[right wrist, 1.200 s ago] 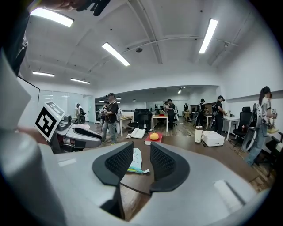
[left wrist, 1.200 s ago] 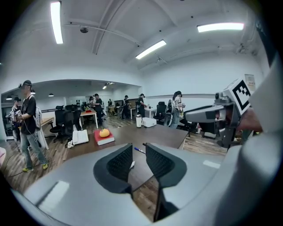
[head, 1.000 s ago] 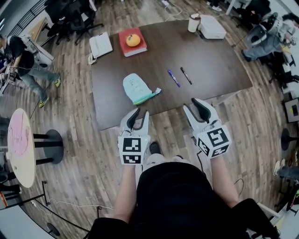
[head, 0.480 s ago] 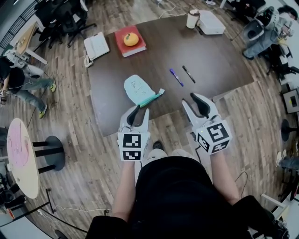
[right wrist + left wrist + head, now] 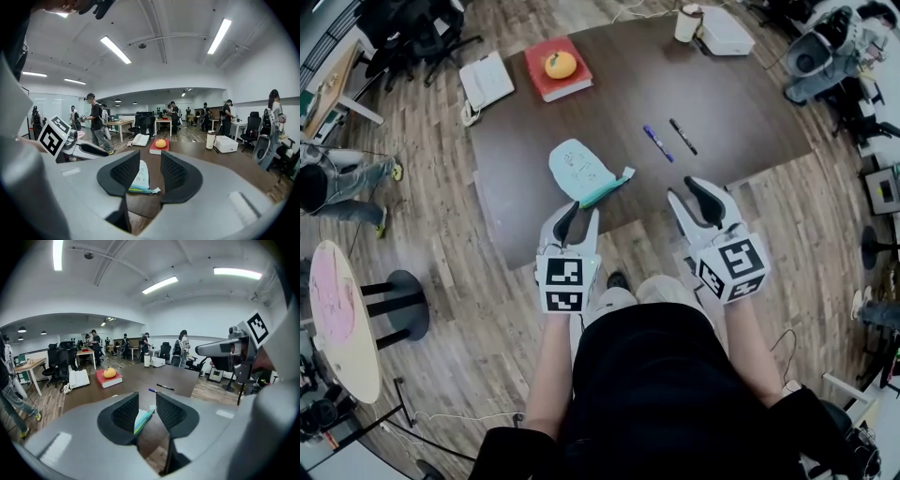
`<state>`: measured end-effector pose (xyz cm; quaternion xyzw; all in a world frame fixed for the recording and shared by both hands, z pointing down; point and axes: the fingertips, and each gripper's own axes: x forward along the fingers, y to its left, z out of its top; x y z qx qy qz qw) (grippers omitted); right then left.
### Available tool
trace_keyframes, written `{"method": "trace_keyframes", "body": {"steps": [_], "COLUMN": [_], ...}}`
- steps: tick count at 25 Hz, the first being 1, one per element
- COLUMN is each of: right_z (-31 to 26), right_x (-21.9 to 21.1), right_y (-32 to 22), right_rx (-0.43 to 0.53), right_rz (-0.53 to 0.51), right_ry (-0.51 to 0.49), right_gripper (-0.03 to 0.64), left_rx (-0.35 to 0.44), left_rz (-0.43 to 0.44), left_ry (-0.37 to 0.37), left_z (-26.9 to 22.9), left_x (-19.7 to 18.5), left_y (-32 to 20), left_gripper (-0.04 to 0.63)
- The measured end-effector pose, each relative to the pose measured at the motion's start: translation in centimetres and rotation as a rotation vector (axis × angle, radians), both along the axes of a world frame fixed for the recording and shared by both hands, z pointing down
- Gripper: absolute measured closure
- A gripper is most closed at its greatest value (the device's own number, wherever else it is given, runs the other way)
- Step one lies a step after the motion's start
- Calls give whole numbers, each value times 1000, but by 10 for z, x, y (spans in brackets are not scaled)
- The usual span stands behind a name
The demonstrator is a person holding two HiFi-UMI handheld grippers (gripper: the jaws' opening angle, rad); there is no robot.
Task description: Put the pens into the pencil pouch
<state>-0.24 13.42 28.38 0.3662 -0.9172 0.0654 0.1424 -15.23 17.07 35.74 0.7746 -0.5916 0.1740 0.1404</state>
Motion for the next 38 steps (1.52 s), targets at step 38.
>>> {"method": "trace_keyframes", "body": {"steps": [38], "right_z": [55], "right_x": [-17], "right_y": [-49], "right_rx": [-120], "right_rz": [-76], "right_ry": [80], "right_gripper": [495], "left_rx": [-317], "left_rz": [-93], "left_ry": [-72], "left_z": [174], "left_x": [-44], "left_y": [-27], "left_gripper": [471]}}
